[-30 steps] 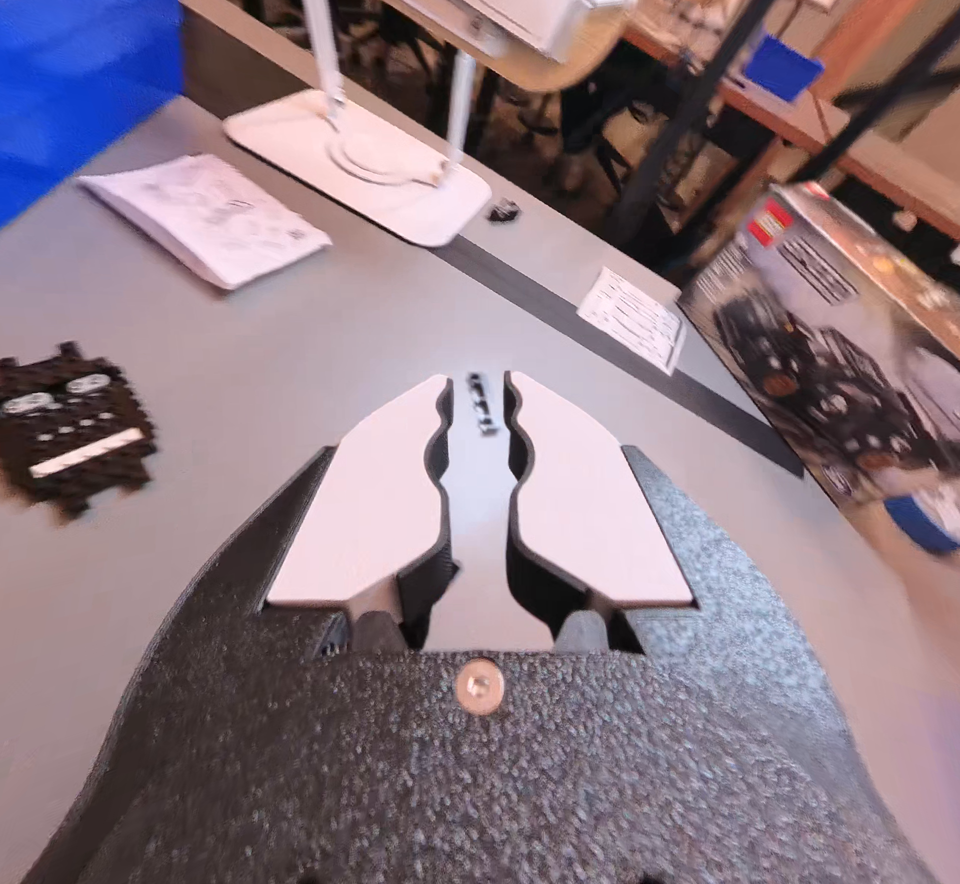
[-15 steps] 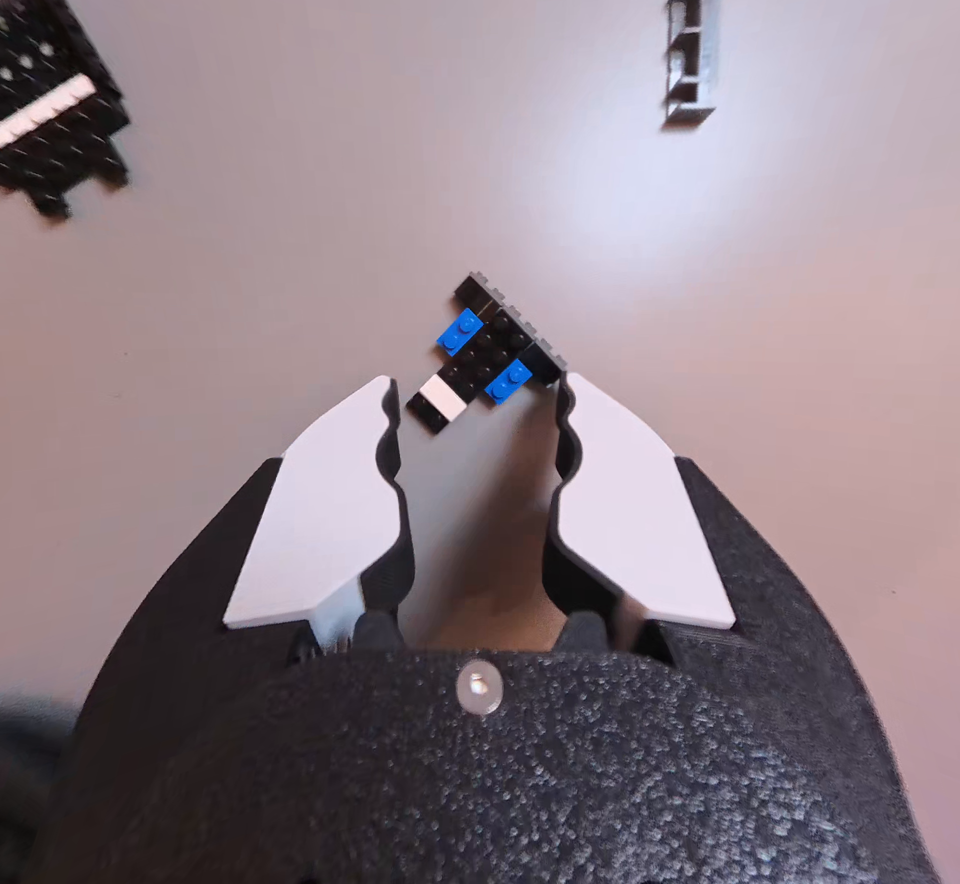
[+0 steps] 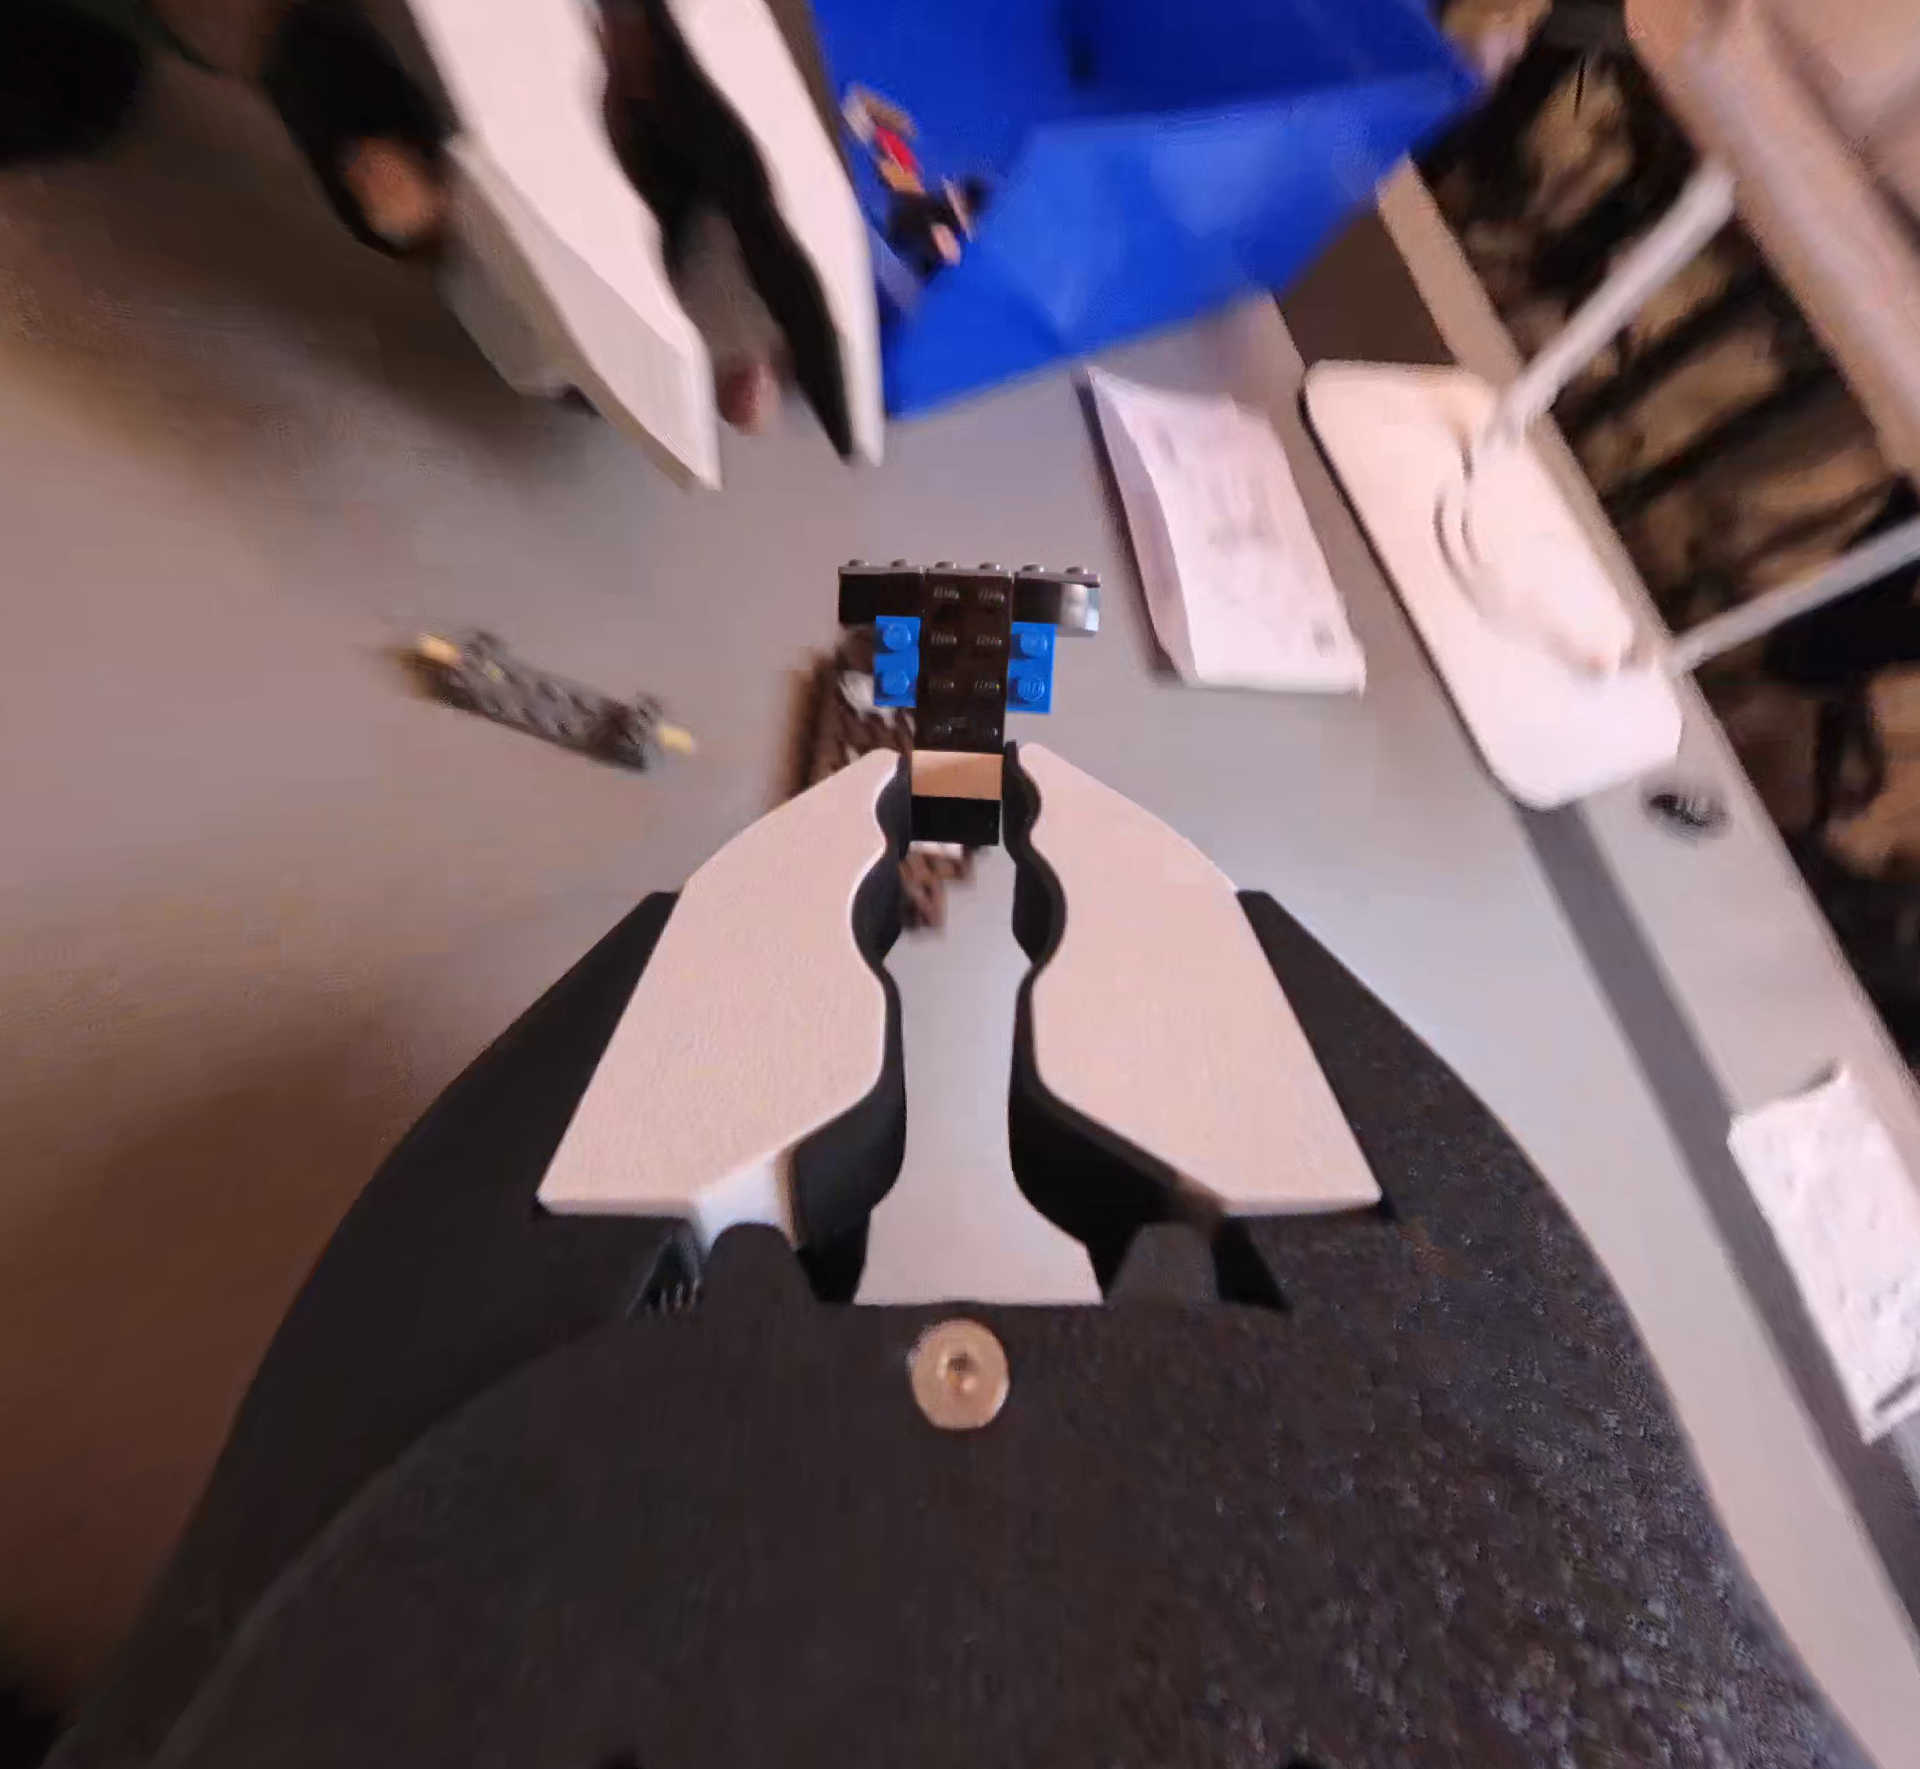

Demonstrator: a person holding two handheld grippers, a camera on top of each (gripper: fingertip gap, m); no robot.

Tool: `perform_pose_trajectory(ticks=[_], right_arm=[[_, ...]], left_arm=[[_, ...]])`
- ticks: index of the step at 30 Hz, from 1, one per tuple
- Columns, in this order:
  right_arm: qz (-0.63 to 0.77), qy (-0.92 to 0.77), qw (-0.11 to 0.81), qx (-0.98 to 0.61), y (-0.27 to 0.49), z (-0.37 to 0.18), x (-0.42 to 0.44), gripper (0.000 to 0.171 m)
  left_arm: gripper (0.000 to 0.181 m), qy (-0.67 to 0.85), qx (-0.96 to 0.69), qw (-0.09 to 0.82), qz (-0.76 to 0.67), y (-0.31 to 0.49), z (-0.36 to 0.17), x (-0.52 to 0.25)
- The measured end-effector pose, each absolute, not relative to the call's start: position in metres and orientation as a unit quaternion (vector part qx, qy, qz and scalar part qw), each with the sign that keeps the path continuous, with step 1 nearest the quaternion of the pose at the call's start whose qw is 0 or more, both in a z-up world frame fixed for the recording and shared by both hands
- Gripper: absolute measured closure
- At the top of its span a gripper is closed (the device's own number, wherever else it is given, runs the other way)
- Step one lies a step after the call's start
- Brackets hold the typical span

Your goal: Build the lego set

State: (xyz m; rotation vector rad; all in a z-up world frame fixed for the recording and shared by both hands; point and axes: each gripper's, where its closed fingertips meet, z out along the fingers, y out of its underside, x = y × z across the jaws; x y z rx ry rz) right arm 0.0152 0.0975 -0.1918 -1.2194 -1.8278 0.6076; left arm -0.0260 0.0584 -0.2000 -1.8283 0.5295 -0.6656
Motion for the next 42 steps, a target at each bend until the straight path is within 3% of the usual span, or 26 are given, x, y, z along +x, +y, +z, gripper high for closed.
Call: perform_pose_trajectory(ticks=[3, 6, 18, 20, 22, 29, 35, 42], right_arm=[[0.226, -0.757, 0.447, -0.420, 0.063, -0.186, -0.006, 0.155], [0.203, -0.769, 0.467, -0.386, 0.046, -0.189, -0.018, 0.155], [0.044, -0.792, 0.512, -0.331, 0.051, -0.214, -0.028, 0.155], [0.096, -0.769, 0.554, -0.305, 0.031, -0.185, -0.030, 0.155], [0.121, -0.751, 0.576, -0.300, 0.021, -0.159, -0.027, 0.155], [0.249, -0.752, 0.431, -0.431, 0.041, -0.212, -0.015, 0.155], [0.249, -0.753, 0.371, -0.483, 0.045, -0.243, -0.028, 0.155], [0.239, -0.750, 0.329, -0.522, 0.052, -0.264, -0.027, 0.155]], left_arm=[[0.143, 0.166, -0.747, 0.517, -0.383, 0.056, -0.187, -0.022], [0.164, 0.147, -0.733, 0.480, -0.458, 0.048, -0.184, -0.021], [0.168, 0.082, -0.789, 0.372, -0.482, 0.049, -0.215, -0.031], [0.169, 0.067, -0.838, 0.385, -0.382, 0.061, -0.244, -0.057], [0.168, 0.039, -0.815, 0.386, -0.430, 0.060, -0.230, -0.061], [0.169, 0.081, -0.796, 0.461, -0.383, 0.061, -0.204, -0.063], [0.169, 0.100, -0.836, 0.390, -0.374, 0.051, -0.231, -0.061], [0.169, 0.126, -0.848, 0.382, -0.346, 0.051, -0.242, -0.063]])
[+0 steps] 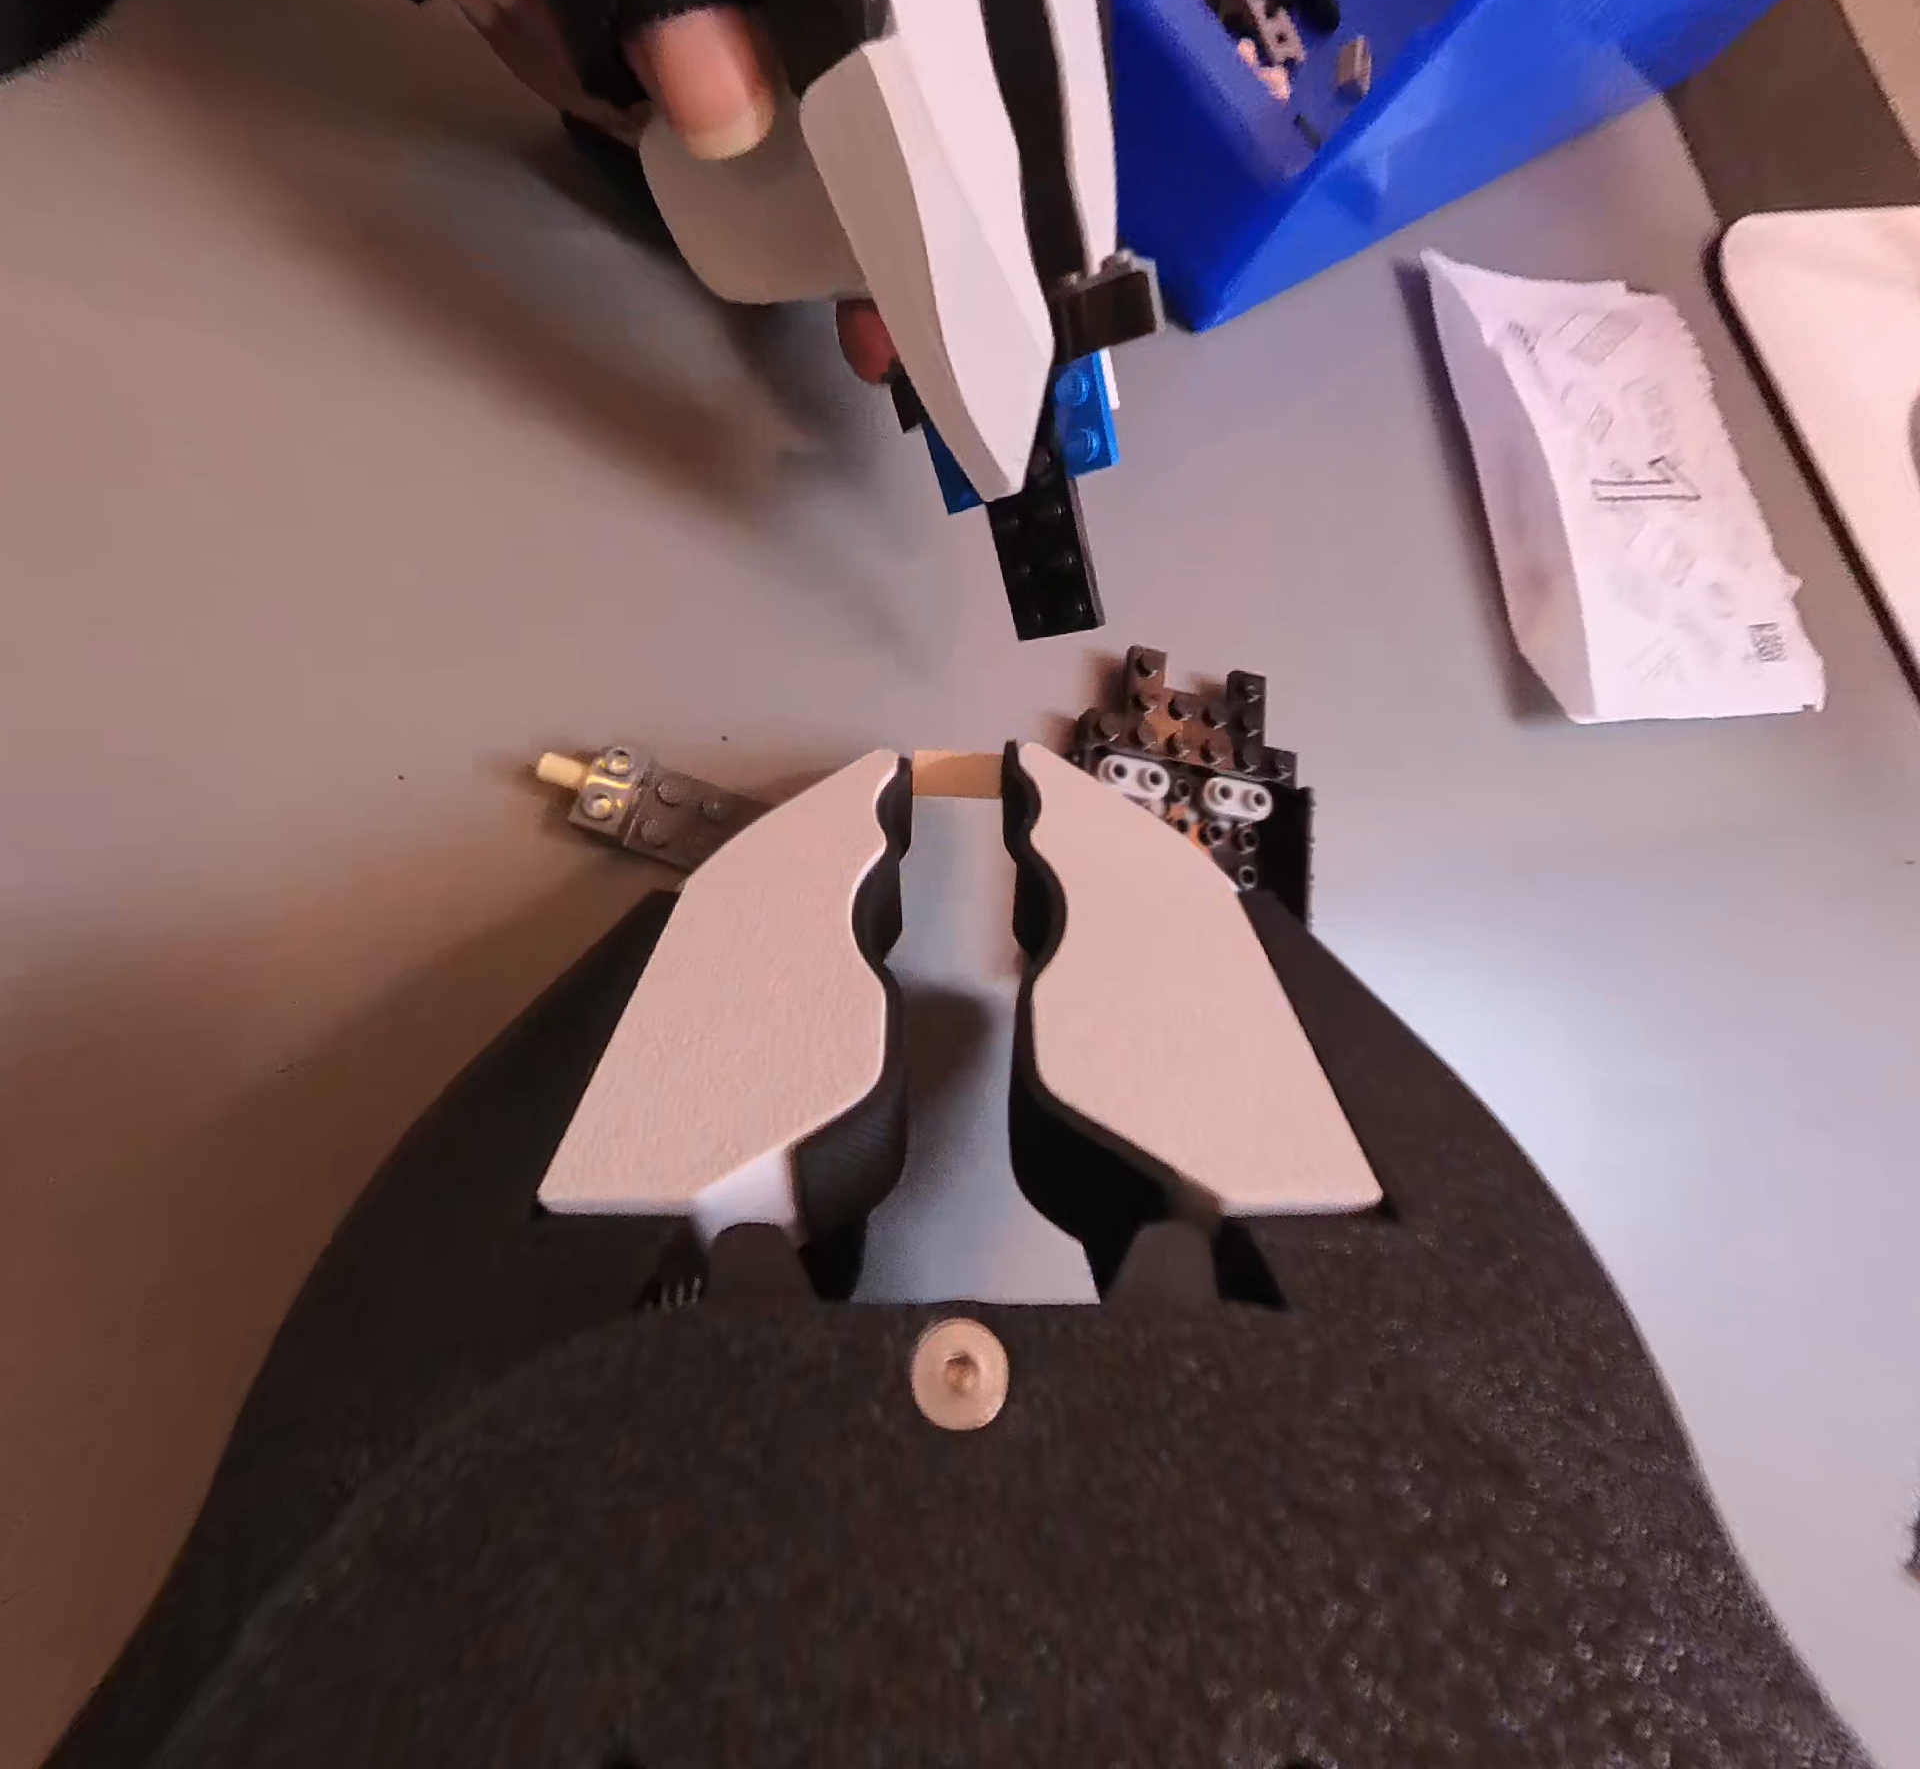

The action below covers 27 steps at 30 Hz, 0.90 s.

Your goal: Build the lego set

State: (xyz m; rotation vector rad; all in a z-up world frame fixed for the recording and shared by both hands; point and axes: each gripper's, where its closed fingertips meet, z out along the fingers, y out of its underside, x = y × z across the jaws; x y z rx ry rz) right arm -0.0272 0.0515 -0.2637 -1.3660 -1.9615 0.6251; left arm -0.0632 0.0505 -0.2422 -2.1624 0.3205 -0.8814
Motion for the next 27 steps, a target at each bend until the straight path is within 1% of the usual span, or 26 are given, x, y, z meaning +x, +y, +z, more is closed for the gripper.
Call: perform_pose_trajectory(ticks=[3, 4, 10, 13, 16, 20, 27], right_arm=[[0.227, -0.755, 0.328, -0.520, 0.050, -0.268, -0.029, 0.154], [0.228, -0.754, 0.327, -0.522, 0.050, -0.268, -0.029, 0.148], [0.276, -0.738, 0.325, -0.523, 0.043, -0.256, -0.031, 0.139], [0.281, -0.740, 0.328, -0.515, 0.040, -0.254, -0.032, 0.138], [0.318, -0.736, 0.332, -0.497, 0.029, -0.244, -0.034, 0.138], [0.357, -0.712, 0.354, -0.491, 0.031, -0.227, -0.034, 0.138], [0.342, -0.712, 0.343, -0.509, 0.041, -0.239, -0.028, 0.138]], left_arm=[[0.169, 0.135, -0.853, 0.364, -0.350, 0.047, -0.249, -0.060], [0.169, 0.138, -0.853, 0.361, -0.350, 0.047, -0.250, -0.059], [0.169, 0.163, -0.855, 0.346, -0.351, 0.042, -0.255, -0.050], [0.169, 0.175, -0.845, 0.339, -0.375, 0.038, -0.253, -0.038], [0.169, 0.201, -0.859, 0.325, -0.341, 0.034, -0.264, -0.035], [0.169, 0.196, -0.862, 0.333, -0.330, 0.036, -0.262, -0.040], [0.169, 0.208, -0.864, 0.323, -0.327, 0.031, -0.262, -0.042]])
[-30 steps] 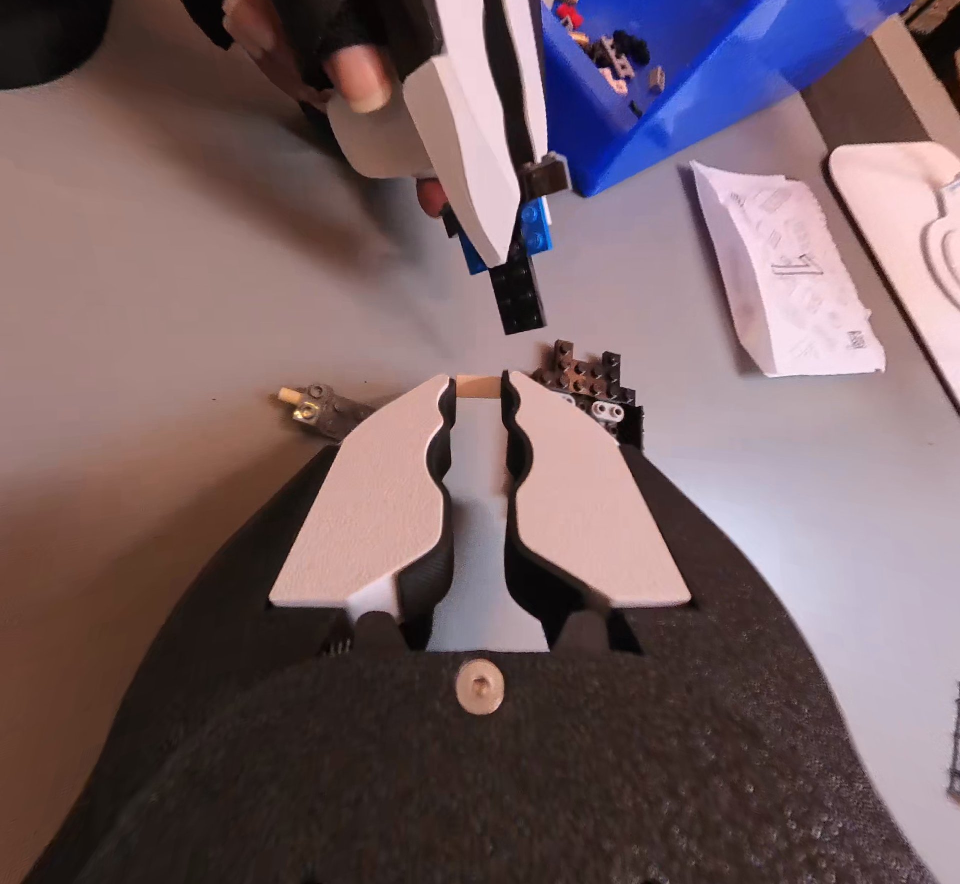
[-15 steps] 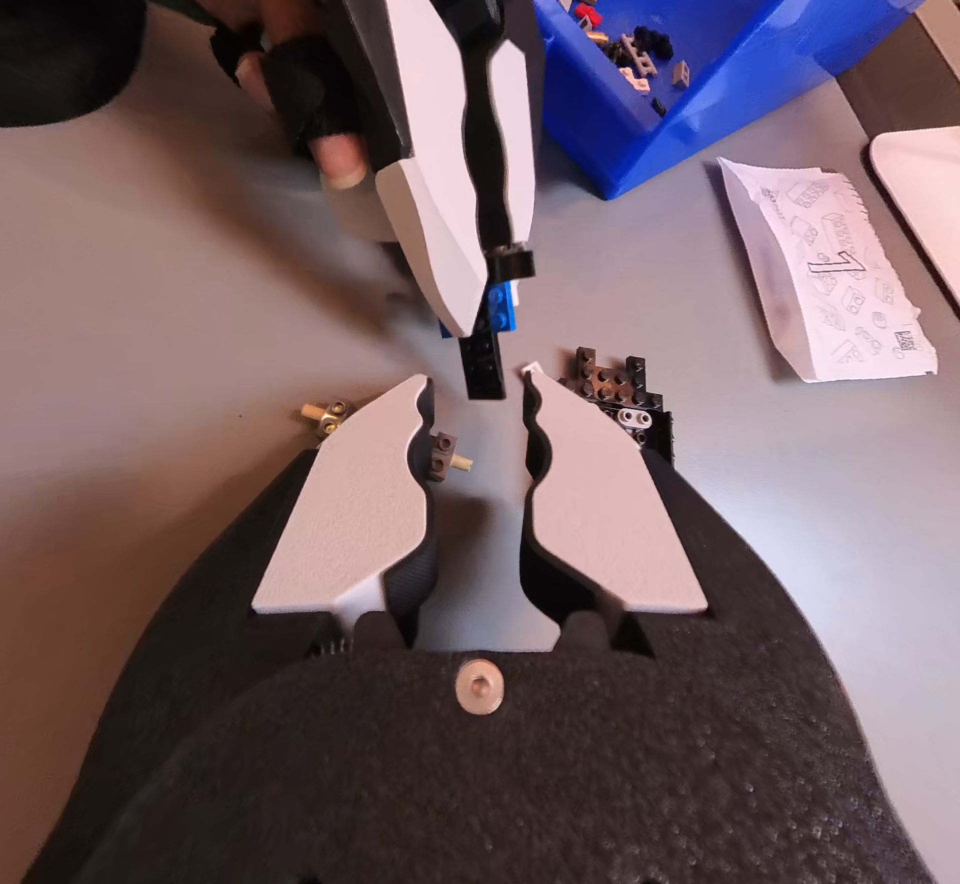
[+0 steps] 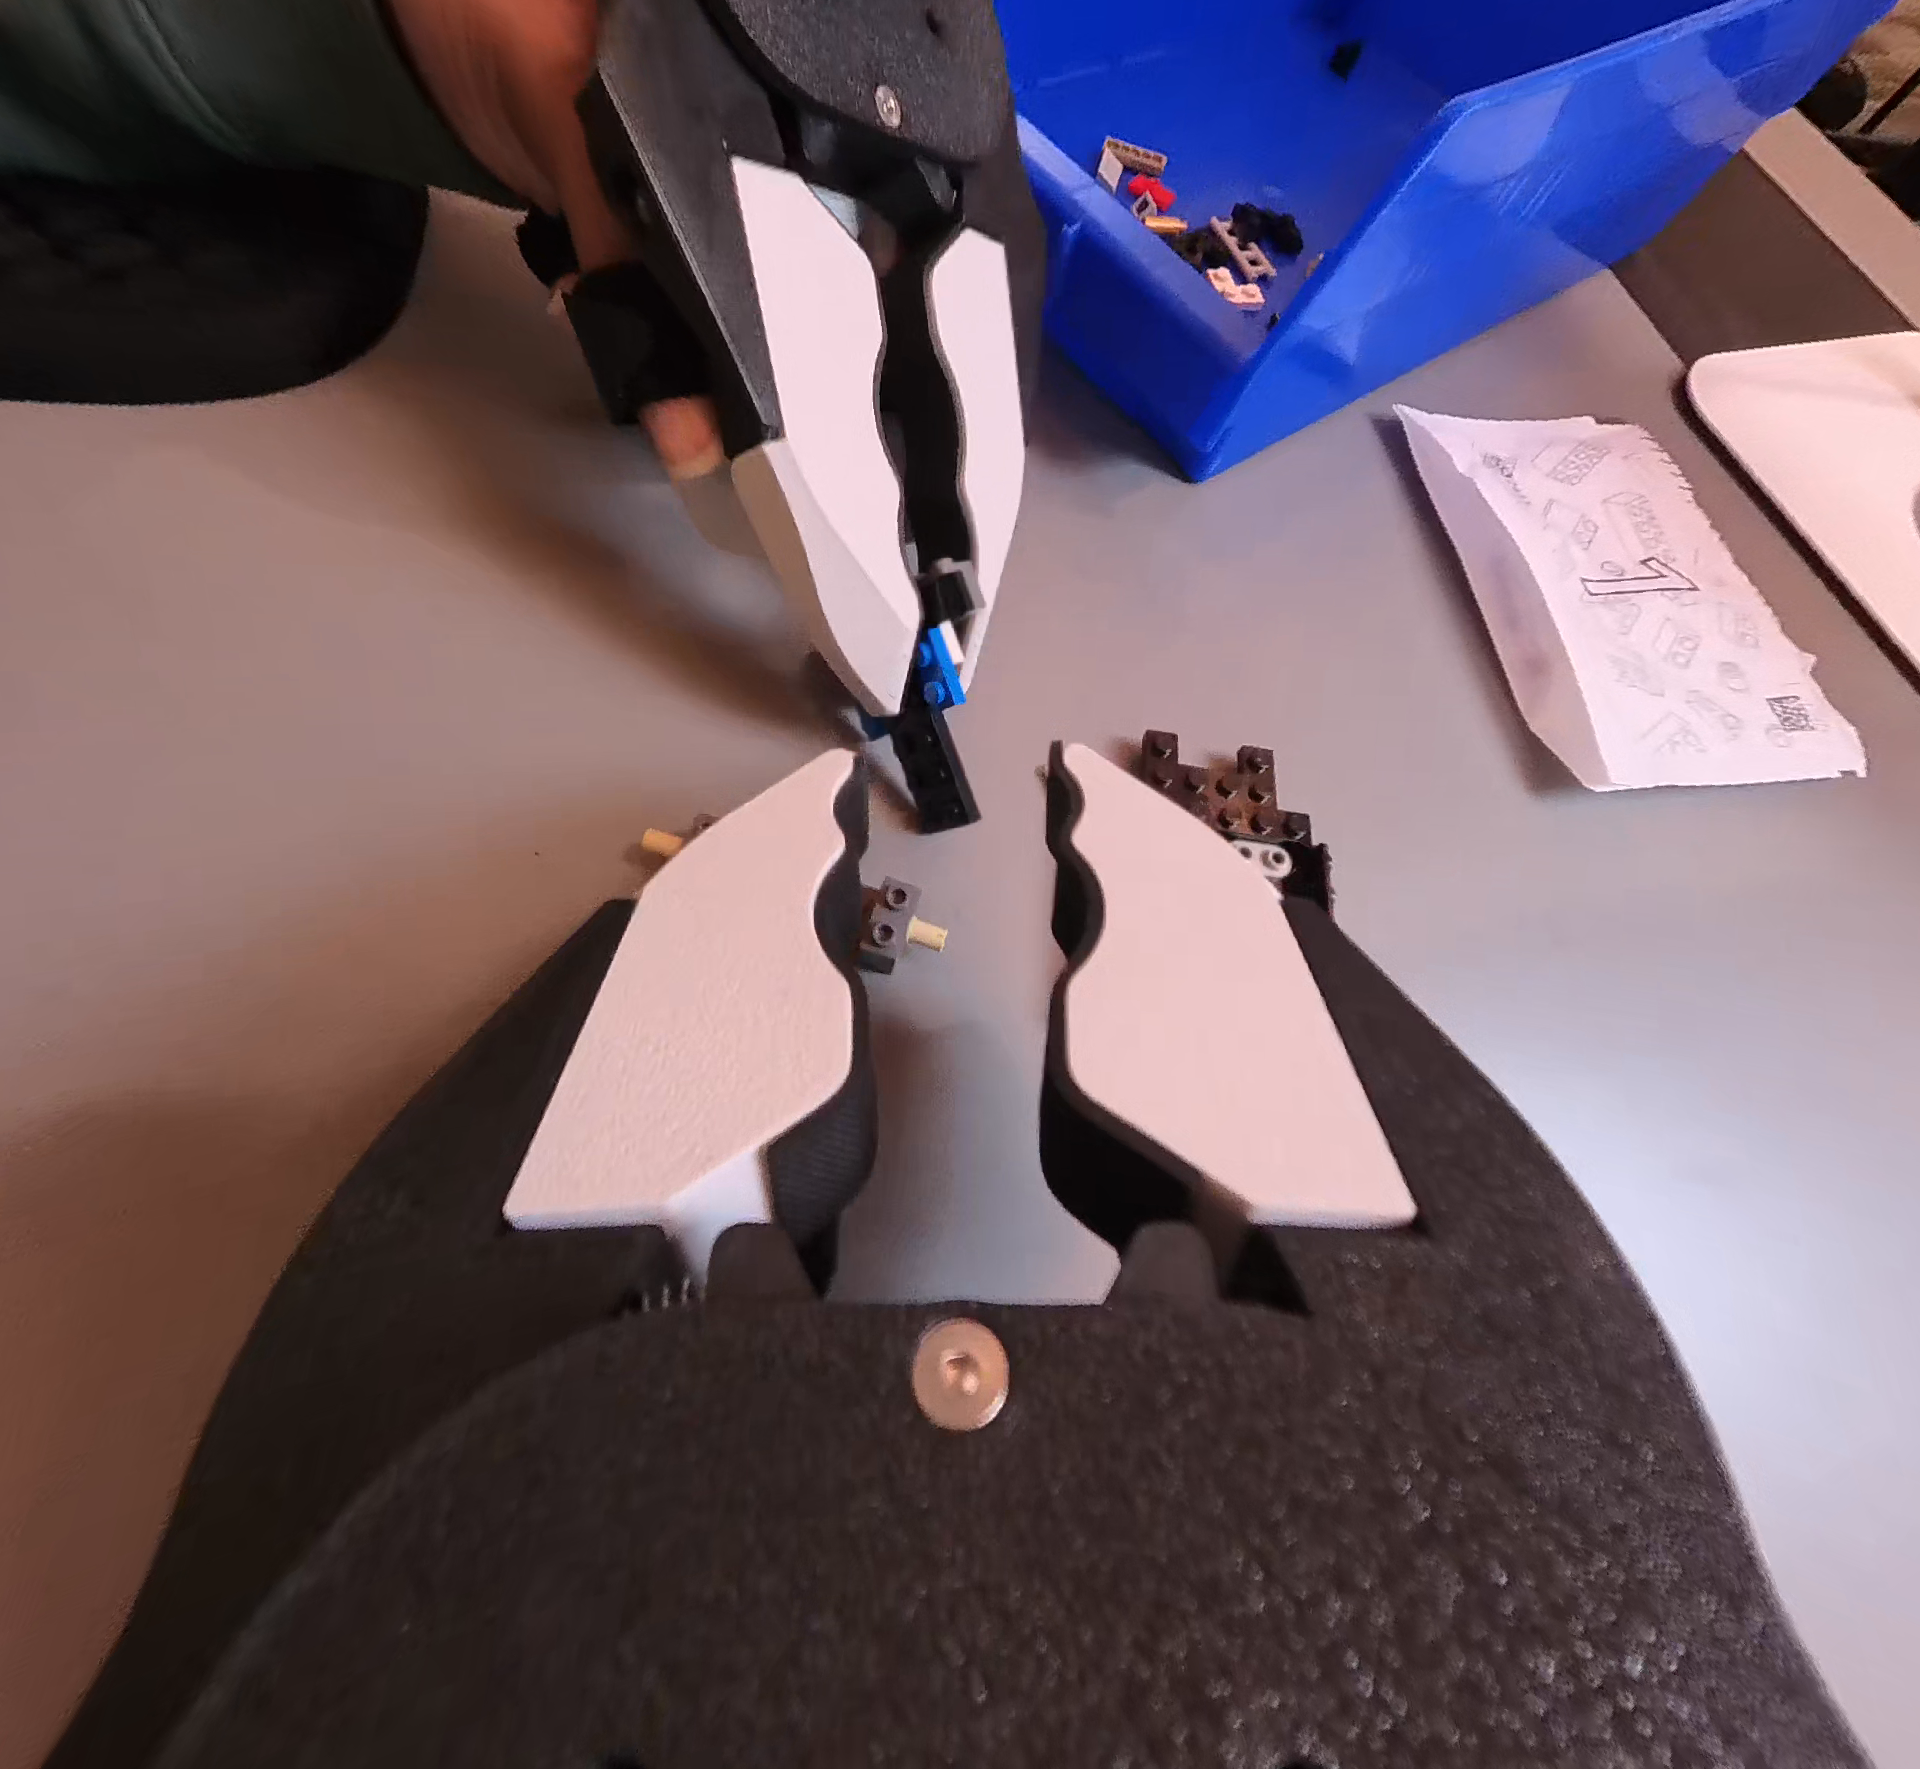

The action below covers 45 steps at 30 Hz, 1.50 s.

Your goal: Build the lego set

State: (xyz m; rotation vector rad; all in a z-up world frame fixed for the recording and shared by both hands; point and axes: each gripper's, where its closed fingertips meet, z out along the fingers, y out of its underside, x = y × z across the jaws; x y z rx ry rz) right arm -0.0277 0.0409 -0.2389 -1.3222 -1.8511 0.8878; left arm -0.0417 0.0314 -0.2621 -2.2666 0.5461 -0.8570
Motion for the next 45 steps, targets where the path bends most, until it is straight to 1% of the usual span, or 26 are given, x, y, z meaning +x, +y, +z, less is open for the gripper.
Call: perform_pose_trajectory(ticks=[3, 8, 11, 14, 20, 22, 23, 24, 25, 26, 27, 29, 30, 31, 32, 37, 38, 39, 40, 42, 44, 45], right_arm=[[0.327, -0.716, 0.349, -0.507, 0.045, -0.241, -0.027, 0.138], [0.309, -0.718, 0.360, -0.509, 0.062, -0.235, -0.016, 0.138], [0.324, -0.707, 0.348, -0.524, 0.075, -0.228, -0.003, 0.138], [0.322, -0.695, 0.354, -0.536, 0.090, -0.225, 0.006, 0.138], [0.303, -0.700, 0.347, -0.545, 0.097, -0.235, 0.011, 0.138], [0.300, -0.700, 0.351, -0.545, 0.098, -0.236, 0.009, 0.138], [0.303, -0.694, 0.356, -0.548, 0.099, -0.234, 0.007, 0.138], [0.308, -0.682, 0.368, -0.552, 0.103, -0.229, 0.004, 0.138], [0.314, -0.671, 0.378, -0.555, 0.106, -0.223, 0.001, 0.137], [0.317, -0.658, 0.392, -0.559, 0.112, -0.214, -0.003, 0.136], [0.315, -0.646, 0.411, -0.561, 0.120, -0.204, -0.008, 0.134], [0.312, -0.625, 0.446, -0.560, 0.136, -0.181, -0.021, 0.129], [0.303, -0.617, 0.466, -0.557, 0.146, -0.169, -0.028, 0.130], [0.283, -0.612, 0.492, -0.550, 0.157, -0.155, -0.036, 0.154], [0.264, -0.610, 0.524, -0.533, 0.167, -0.139, -0.046, 0.171], [0.214, -0.551, 0.628, -0.507, 0.215, -0.059, -0.127, 0.171], [0.208, -0.536, 0.644, -0.504, 0.225, -0.047, -0.148, 0.158], [0.203, -0.524, 0.651, -0.509, 0.236, -0.038, -0.169, 0.136], [0.192, -0.519, 0.650, -0.521, 0.247, -0.034, -0.190, 0.124], [0.164, -0.499, 0.662, -0.534, 0.270, -0.027, -0.226, 0.103], [0.105, -0.483, 0.681, -0.541, 0.292, -0.023, -0.255, 0.080], [0.077, -0.480, 0.683, -0.544, 0.300, -0.026, -0.268, 0.073]], left_arm=[[0.165, 0.205, -0.863, 0.324, -0.328, 0.033, -0.261, -0.043], [0.155, 0.204, -0.868, 0.318, -0.322, 0.033, -0.264, -0.046], [0.144, 0.211, -0.870, 0.321, -0.309, 0.033, -0.263, -0.048], [0.135, 0.218, -0.872, 0.330, -0.287, 0.035, -0.263, -0.053], [0.132, 0.227, -0.862, 0.362, -0.273, 0.039, -0.252, -0.057], [0.135, 0.227, -0.851, 0.398, -0.256, 0.045, -0.241, -0.061], [0.141, 0.227, -0.841, 0.425, -0.247, 0.050, -0.232, -0.064], [0.148, 0.225, -0.828, 0.457, -0.236, 0.053, -0.221, -0.066], [0.158, 0.220, -0.813, 0.490, -0.224, 0.057, -0.209, -0.071], [0.173, 0.213, -0.796, 0.526, -0.209, 0.059, -0.195, -0.077], [0.181, 0.204, -0.776, 0.563, -0.196, 0.060, -0.180, -0.083], [0.181, 0.171, -0.751, 0.612, -0.181, 0.062, -0.159, -0.096], [0.181, 0.160, -0.744, 0.623, -0.181, 0.062, -0.154, -0.100], [0.181, 0.151, -0.738, 0.632, -0.181, 0.062, -0.151, -0.104], [0.181, 0.143, -0.733, 0.639, -0.184, 0.062, -0.149, -0.106], [0.181, 0.145, -0.736, 0.635, -0.181, 0.067, -0.159, -0.104], [0.181, 0.151, -0.738, 0.634, -0.174, 0.067, -0.162, -0.103], [0.181, 0.158, -0.740, 0.632, -0.167, 0.068, -0.164, -0.101], [0.181, 0.165, -0.741, 0.631, -0.161, 0.068, -0.167, -0.100], [0.181, 0.181, -0.741, 0.630, -0.145, 0.068, -0.170, -0.097], [0.181, 0.195, -0.742, 0.629, -0.128, 0.068, -0.174, -0.094], [0.181, 0.203, -0.743, 0.626, -0.123, 0.068, -0.176, -0.093]])
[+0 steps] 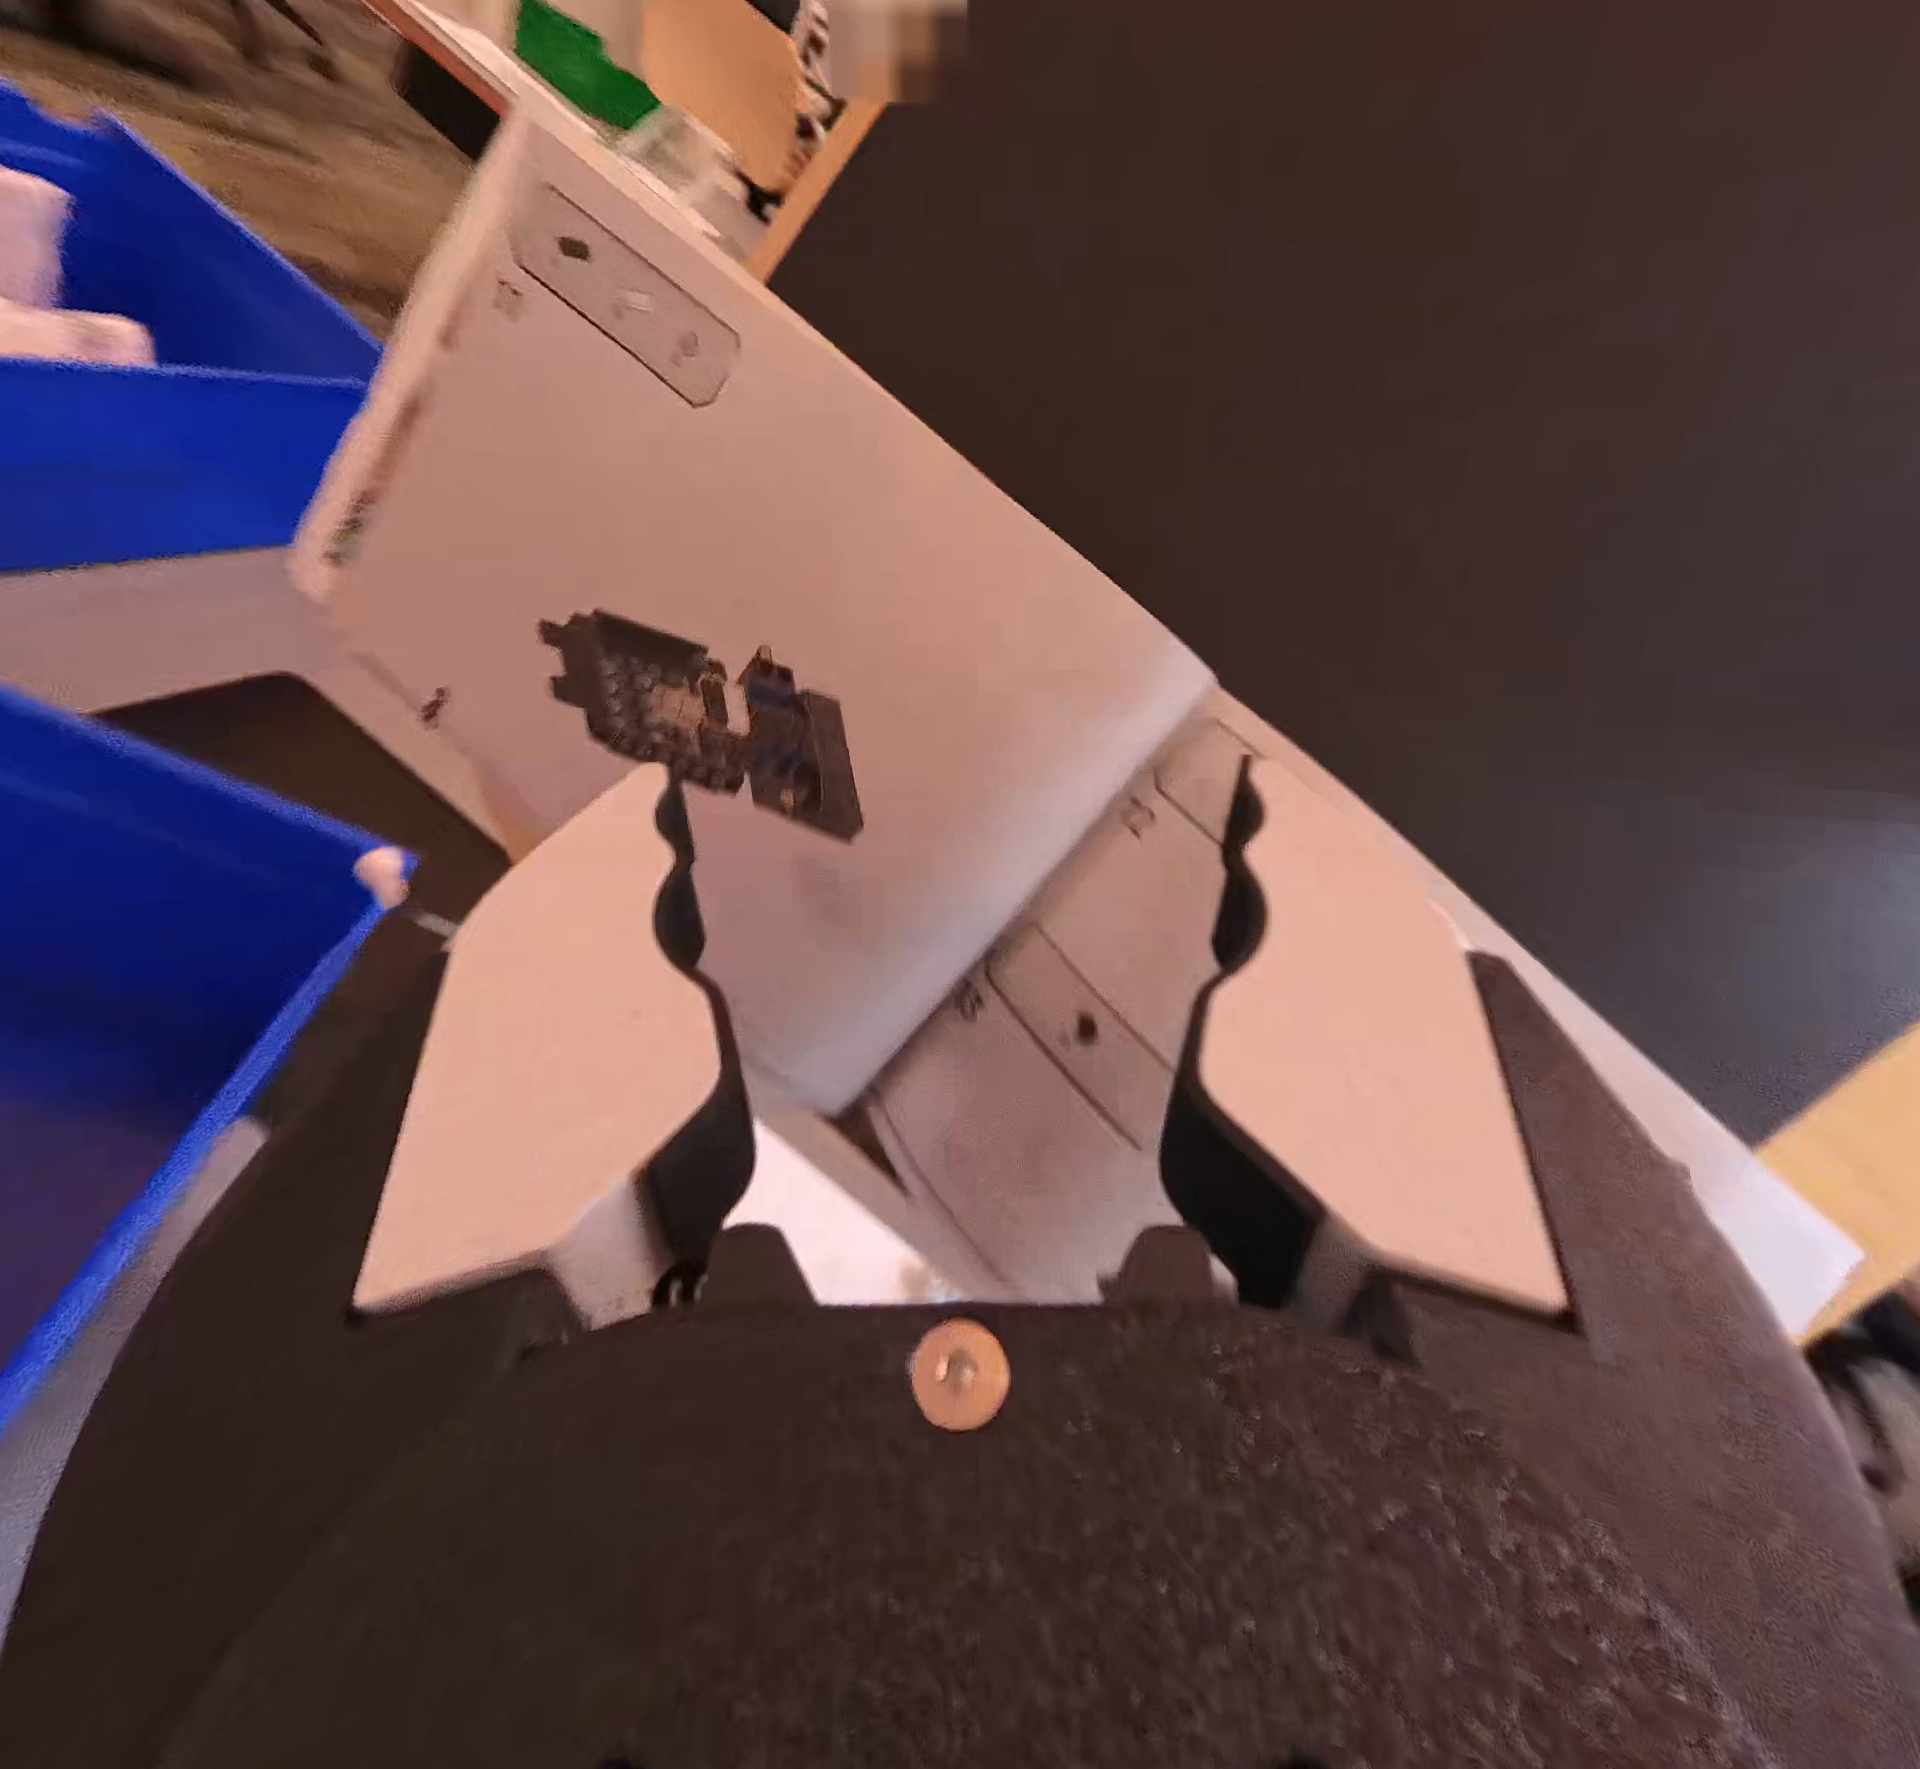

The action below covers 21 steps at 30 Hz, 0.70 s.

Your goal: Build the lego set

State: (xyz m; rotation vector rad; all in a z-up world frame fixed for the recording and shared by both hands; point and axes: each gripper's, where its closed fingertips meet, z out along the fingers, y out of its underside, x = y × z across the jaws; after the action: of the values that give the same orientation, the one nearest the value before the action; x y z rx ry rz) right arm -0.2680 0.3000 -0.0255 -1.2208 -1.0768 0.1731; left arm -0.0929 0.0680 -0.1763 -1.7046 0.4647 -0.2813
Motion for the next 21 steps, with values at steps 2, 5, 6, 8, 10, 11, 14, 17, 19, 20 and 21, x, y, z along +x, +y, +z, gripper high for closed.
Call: perform_pose_trajectory(ticks=[2, 5, 6, 8, 10, 11, 14, 17, 19, 20, 21], right_arm=[[0.012, -0.471, 0.702, -0.535, 0.314, -0.028, -0.285, 0.070], [-0.054, -0.470, 0.726, -0.499, 0.328, -0.028, -0.286, 0.081], [-0.056, -0.462, 0.734, -0.494, 0.330, -0.025, -0.279, 0.093], [-0.033, -0.459, 0.742, -0.487, 0.331, -0.018, -0.263, 0.116], [0.002, -0.454, 0.741, -0.494, 0.333, -0.015, -0.243, 0.124], [0.023, -0.457, 0.737, -0.498, 0.333, -0.015, -0.235, 0.127], [0.075, -0.439, 0.725, -0.525, 0.344, -0.018, -0.205, 0.133], [0.128, -0.428, 0.704, -0.553, 0.355, -0.029, -0.184, 0.166], [0.152, -0.430, 0.688, -0.564, 0.361, -0.038, -0.179, 0.169], [0.160, -0.433, 0.677, -0.573, 0.364, -0.044, -0.178, 0.170], [0.168, -0.435, 0.668, -0.580, 0.366, -0.049, -0.177, 0.170]], left_arm=[[0.181, 0.214, -0.744, 0.623, -0.114, 0.068, -0.180, -0.091], [0.181, 0.224, -0.745, 0.618, -0.109, 0.068, -0.183, -0.088], [0.181, 0.228, -0.746, 0.617, -0.108, 0.067, -0.184, -0.088], [0.181, 0.235, -0.744, 0.617, -0.101, 0.067, -0.183, -0.089], [0.181, 0.237, -0.740, 0.622, -0.099, 0.068, -0.180, -0.090], [0.181, 0.233, -0.738, 0.625, -0.101, 0.068, -0.177, -0.091], [0.181, 0.203, -0.724, 0.651, -0.106, 0.071, -0.159, -0.097], [0.180, 0.159, -0.717, 0.677, -0.055, 0.085, -0.128, -0.127], [0.174, 0.123, -0.731, 0.671, -0.020, 0.106, -0.105, -0.158], [0.167, 0.104, -0.751, 0.651, -0.018, 0.120, -0.099, -0.175], [0.154, 0.081, -0.777, 0.624, -0.030, 0.137, -0.096, -0.190]])
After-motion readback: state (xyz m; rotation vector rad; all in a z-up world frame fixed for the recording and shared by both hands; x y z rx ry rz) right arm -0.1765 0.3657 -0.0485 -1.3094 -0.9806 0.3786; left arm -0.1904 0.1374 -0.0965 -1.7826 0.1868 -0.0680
